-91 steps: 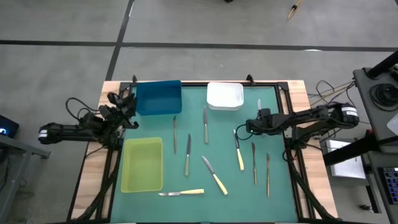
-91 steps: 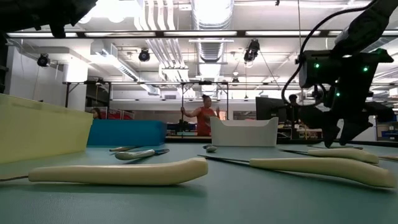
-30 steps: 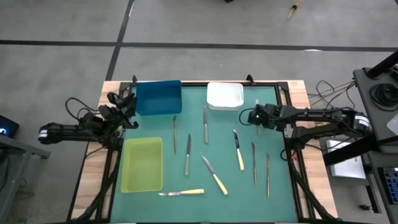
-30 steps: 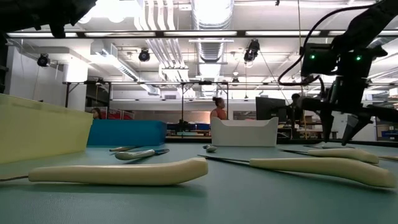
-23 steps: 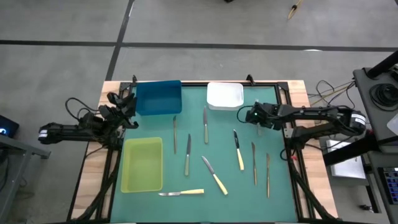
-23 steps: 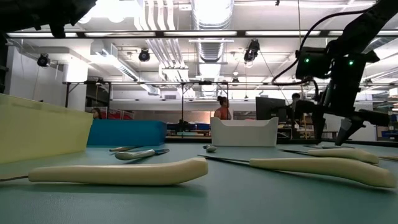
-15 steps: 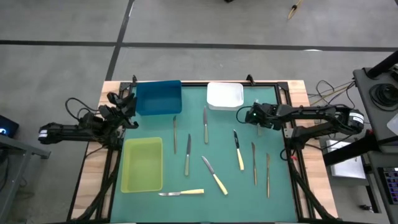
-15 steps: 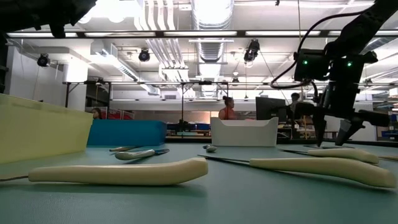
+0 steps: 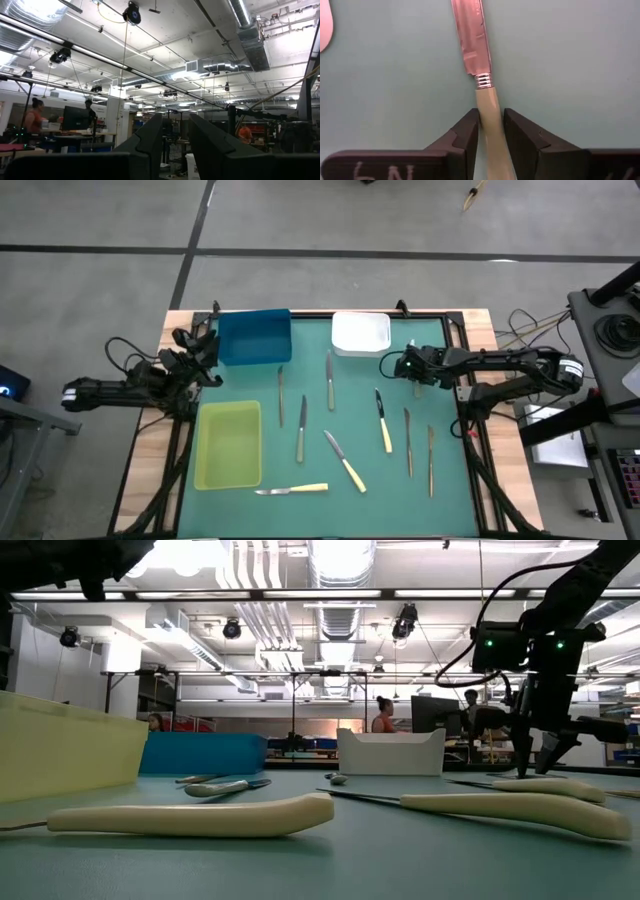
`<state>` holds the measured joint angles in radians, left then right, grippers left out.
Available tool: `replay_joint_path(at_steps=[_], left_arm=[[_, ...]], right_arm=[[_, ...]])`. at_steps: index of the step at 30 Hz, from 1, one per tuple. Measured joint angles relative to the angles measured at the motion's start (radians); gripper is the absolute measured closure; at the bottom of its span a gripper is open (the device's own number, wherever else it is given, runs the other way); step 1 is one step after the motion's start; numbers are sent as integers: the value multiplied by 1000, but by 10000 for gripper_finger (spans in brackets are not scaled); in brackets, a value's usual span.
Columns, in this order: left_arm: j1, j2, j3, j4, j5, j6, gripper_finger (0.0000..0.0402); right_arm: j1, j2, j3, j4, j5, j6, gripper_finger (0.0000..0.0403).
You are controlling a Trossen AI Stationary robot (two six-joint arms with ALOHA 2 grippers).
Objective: Sort silverware by color (type)
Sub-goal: Put the top right green knife into the green bin
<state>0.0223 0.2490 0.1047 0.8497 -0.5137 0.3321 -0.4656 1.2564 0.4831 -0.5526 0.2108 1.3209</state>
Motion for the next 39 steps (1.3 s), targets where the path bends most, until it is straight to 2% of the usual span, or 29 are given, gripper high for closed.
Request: replay_joint_path(at_steps=[5,14,27,39], left_arm=[[0,0,0,0,0,0,324],[0,0,0,0,0,0,324],[0,0,0,0,0,1,324],[0,0,0,0,0,18,324]], right_arm=[[0,0,0,6,3,1,340],[0,-11,0,4,2,-5,343],[3,-213,-3,-102,-19,-1,344],[3,-245,-3,-101,-20,-10,344]])
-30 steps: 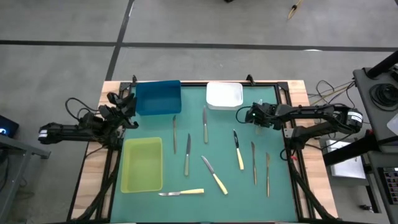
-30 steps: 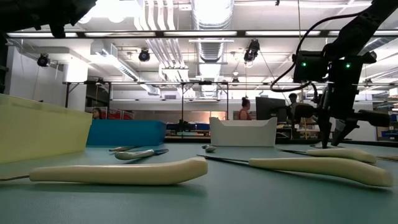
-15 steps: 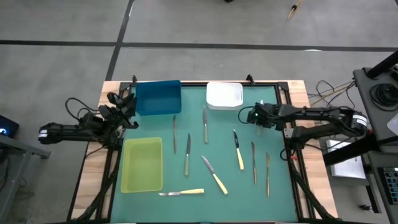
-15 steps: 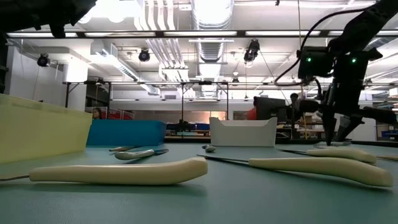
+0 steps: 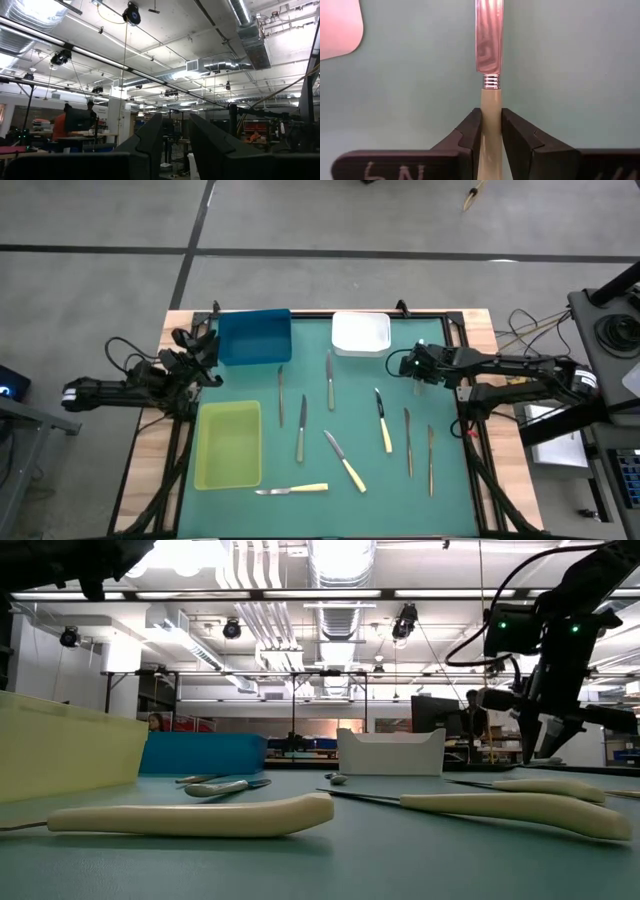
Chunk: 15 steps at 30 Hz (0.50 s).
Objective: Sort silverware by color (type)
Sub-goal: Put the top right green knife into the green bin
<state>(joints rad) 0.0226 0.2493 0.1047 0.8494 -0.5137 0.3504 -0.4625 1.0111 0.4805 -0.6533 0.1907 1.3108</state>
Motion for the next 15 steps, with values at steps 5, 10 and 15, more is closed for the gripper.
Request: replay_joint_path(at_steps=[5,10,15], left_arm=[[0,0,0,0,0,0,324],[0,0,0,0,0,0,324],[0,0,0,0,0,0,324]], right_arm=[[0,-2,1,0,-8,-4,344],[3,-2,1,0,-9,-10,344],[25,-2,1,0,-16,-10,344]])
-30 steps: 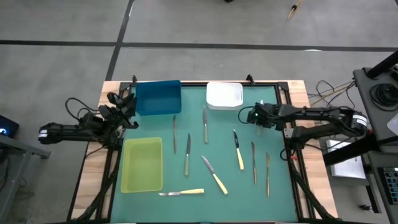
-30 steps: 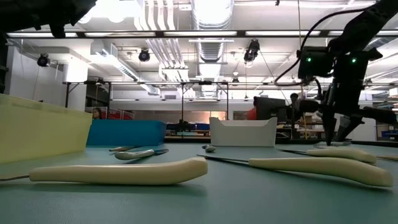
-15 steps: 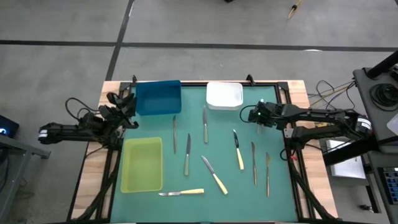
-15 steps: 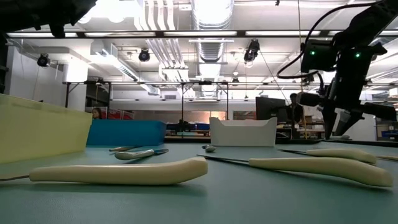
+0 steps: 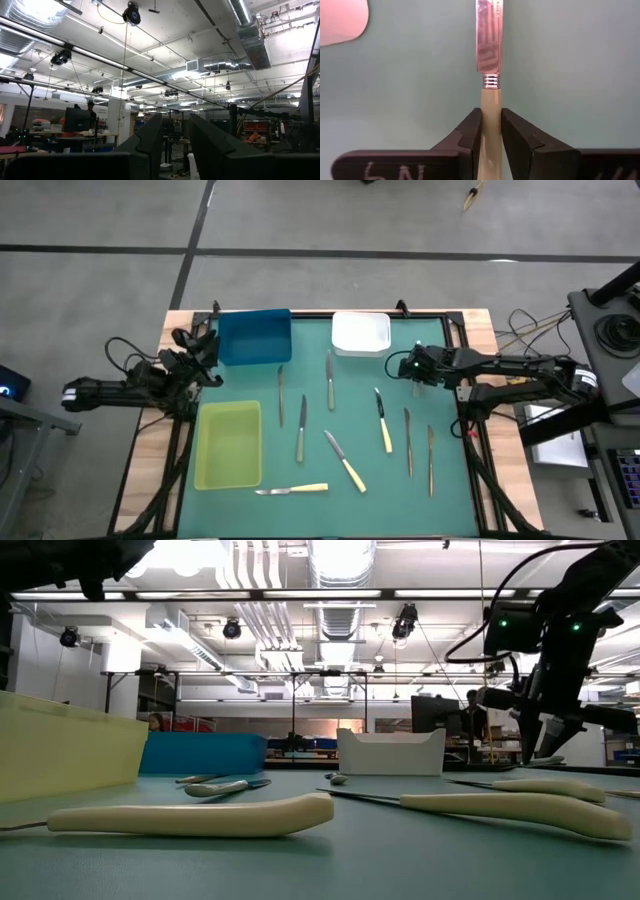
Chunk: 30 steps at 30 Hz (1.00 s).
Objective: Sort silverware by color (type)
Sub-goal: Put the top right green knife into the green bin
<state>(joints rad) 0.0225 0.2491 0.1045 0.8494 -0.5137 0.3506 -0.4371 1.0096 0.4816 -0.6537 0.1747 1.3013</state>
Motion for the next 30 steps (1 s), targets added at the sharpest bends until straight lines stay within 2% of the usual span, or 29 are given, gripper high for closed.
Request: replay_joint_path(at_steps=[13,17,30], left_arm=[[0,0,0,0,0,0,324],[0,0,0,0,0,0,324],[0,0,0,0,0,0,324]], right_arm=[[27,-1,1,0,-1,8,344],[44,-1,1,0,-34,8,344],[162,-2,1,13,-52,72,344]])
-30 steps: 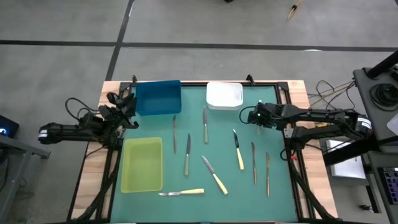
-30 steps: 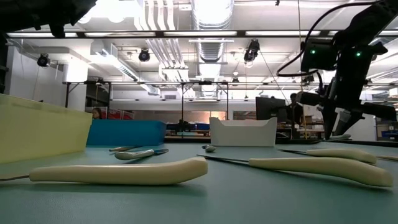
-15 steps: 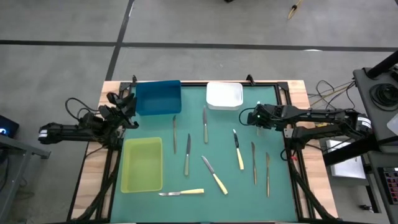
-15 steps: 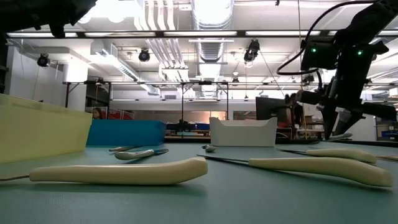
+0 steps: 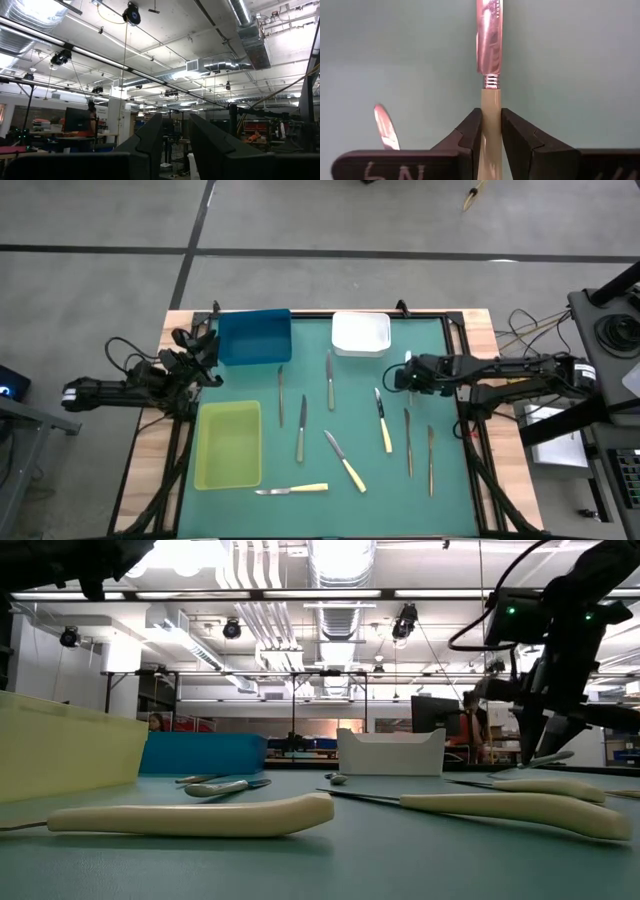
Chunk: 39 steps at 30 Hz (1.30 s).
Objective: Sort silverware by color (type)
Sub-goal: Put the top right green knife into the green bin
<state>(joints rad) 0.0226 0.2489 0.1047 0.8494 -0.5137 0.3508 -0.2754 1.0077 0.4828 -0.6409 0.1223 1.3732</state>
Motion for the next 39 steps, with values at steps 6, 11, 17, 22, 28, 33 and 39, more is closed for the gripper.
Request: replay_joint_path(at_steps=[6,11,17,22,28,33,39], left_arm=[[0,0,0,0,0,0,324],[0,0,0,0,0,0,324],[0,0,0,0,0,0,324],[0,0,0,0,0,0,324],[0,0,0,0,0,0,324],[0,0,0,0,0,0,324],[0,0,0,0,0,0,324]], right_arm=[[53,0,0,31,0,19,344],[92,-25,0,58,-1,29,344],[142,-72,0,136,-20,34,344],[190,-85,0,159,-49,57,344],[241,-83,0,160,-45,83,344],[251,-83,0,161,-8,92,344],[252,-83,0,192,5,72,344]])
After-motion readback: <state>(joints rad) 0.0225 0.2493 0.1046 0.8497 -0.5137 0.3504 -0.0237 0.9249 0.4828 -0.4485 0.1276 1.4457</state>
